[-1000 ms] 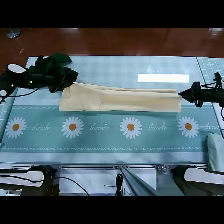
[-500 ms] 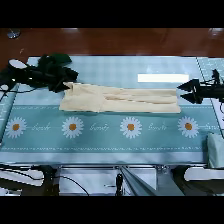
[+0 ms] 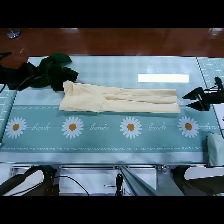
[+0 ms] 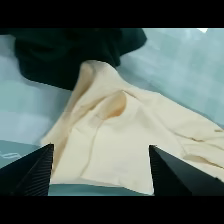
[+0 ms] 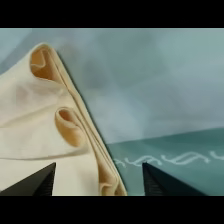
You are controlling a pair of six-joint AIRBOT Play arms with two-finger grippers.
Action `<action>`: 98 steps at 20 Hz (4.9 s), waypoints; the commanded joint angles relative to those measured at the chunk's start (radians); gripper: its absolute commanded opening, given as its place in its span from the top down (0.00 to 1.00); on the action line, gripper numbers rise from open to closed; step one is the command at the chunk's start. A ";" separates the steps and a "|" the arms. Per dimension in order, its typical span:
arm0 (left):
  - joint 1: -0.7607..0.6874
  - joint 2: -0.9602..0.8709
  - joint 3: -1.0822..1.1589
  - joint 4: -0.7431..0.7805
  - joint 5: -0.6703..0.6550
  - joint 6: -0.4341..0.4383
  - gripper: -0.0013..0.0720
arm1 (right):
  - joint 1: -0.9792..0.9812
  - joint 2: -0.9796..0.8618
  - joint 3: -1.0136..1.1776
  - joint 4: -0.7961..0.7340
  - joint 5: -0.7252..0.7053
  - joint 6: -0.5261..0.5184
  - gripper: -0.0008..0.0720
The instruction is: Fold the shirts.
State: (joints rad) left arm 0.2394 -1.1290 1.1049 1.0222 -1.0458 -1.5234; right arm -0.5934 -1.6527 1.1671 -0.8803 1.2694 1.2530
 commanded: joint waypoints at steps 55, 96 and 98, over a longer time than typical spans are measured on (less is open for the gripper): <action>-0.301 0.028 0.282 -0.112 -0.045 0.102 0.95 | 0.894 0.538 -0.035 0.055 -0.222 0.233 0.96; -0.303 0.647 -0.580 -0.132 0.111 0.018 0.95 | 0.787 0.286 -0.551 0.339 -0.402 0.152 0.14; -0.303 0.647 -0.580 -0.132 0.111 0.018 0.95 | 0.844 0.223 -0.455 0.340 -0.398 0.152 0.27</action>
State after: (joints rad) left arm -0.0635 -0.4808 0.5251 0.8898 -0.9371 -1.5055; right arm 0.1745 -1.3205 0.6113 -0.5903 0.8612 1.4502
